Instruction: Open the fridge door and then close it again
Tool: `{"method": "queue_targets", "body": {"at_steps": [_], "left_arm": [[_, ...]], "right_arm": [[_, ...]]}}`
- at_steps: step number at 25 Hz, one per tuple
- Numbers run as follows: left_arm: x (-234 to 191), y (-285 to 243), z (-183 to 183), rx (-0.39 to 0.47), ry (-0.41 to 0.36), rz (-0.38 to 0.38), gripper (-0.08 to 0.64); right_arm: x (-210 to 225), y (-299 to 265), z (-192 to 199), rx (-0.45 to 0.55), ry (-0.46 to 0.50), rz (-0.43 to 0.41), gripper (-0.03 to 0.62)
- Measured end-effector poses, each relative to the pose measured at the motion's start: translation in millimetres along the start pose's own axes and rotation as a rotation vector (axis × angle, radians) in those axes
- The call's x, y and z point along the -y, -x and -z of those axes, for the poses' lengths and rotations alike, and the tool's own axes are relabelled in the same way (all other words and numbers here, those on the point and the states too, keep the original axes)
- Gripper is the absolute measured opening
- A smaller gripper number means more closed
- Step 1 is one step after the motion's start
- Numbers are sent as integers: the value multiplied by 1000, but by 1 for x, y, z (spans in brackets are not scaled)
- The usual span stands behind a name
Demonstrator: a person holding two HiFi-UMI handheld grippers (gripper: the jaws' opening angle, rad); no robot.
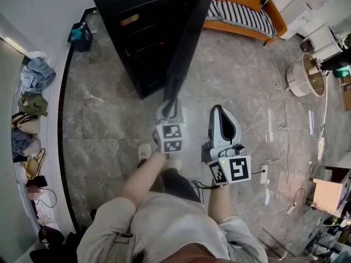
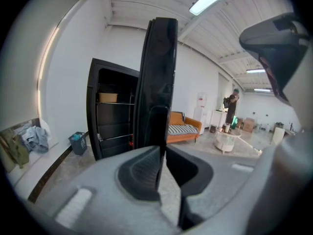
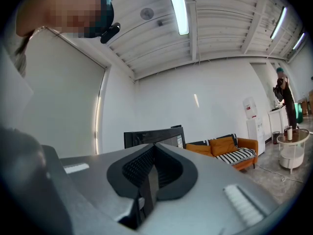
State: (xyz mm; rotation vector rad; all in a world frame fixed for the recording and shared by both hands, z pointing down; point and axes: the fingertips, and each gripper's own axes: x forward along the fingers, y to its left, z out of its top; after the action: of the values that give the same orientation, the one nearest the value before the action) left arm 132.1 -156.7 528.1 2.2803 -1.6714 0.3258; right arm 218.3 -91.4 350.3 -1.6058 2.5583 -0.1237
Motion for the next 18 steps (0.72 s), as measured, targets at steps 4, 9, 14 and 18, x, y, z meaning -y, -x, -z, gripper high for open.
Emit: {"method": "queue_targets", "body": {"at_steps": [4,9,14,18], "left_arm": [[-21,1,-2,3,9,-21,40],[-51,1,-6,8,2,-55,43],[-74,-1,-10,12,-18,-71,44],[-92,-2,-11,12,-30,-72,46]], "right_arm": [[-10,-8,3,-5,0,-14,2],[-23,-18,8,-11,-3,-29,3],[-32,-27,11,-17,-6,-41,3],[-40,-35,15,-21,-6,-43,3]]}}
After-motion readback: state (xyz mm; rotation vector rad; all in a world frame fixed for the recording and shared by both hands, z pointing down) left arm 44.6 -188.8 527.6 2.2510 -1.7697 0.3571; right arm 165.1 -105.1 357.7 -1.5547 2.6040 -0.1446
